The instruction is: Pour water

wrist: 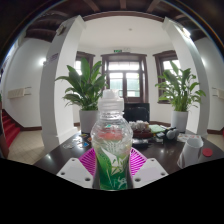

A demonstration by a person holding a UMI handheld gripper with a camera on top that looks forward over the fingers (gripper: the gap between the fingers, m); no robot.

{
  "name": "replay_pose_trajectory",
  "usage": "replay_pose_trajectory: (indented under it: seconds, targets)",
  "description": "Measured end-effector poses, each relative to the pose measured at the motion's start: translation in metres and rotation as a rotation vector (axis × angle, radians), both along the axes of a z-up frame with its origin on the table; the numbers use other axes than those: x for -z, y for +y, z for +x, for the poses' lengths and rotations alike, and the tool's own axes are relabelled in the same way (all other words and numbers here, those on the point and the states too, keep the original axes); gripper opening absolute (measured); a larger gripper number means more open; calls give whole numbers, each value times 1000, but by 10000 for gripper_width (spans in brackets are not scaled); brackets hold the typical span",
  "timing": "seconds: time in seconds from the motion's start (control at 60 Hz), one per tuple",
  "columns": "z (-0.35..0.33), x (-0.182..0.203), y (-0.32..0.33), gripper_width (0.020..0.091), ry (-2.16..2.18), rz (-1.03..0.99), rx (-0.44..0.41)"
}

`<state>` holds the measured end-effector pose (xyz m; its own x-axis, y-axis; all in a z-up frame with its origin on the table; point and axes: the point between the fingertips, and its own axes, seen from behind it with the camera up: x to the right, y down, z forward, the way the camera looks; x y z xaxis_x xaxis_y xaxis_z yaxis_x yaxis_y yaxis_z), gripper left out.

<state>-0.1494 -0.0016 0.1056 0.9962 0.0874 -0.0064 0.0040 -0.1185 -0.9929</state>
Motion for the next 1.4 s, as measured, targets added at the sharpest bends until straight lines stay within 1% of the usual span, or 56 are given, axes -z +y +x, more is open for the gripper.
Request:
replay_pose_trajectory:
  seconds: [0.033,0.15,0.167,0.233,0.317,0.367,0.45,0.567,0.633,0.65,0.75,0.9,1.133,1.4]
  targets:
    - [0,0,0,376,1,4,-3]
    - [2,0,1,372,32,6,-1]
    - [2,1,0,323,40,2,-2]
    - [5,2,-2,325,58,-14,-16]
    - [19,-4,-1,324,137,-19,0]
    - [29,-5,1,325,254,-39,17]
    - [49,-13,8,324,505,-54,69]
    - [74,-37,18,324,905,-27,128]
    - [88,-50,23,322,1129,0,135]
    - [92,-53,24,344,1181,8,139]
    - [117,-68,25,342,1433,54,179]
    - [145,-88,21,341,1731,124,185]
    - [169,-87,29,339,2104,158,181]
    - [165,-73,20,340,2078,116,216]
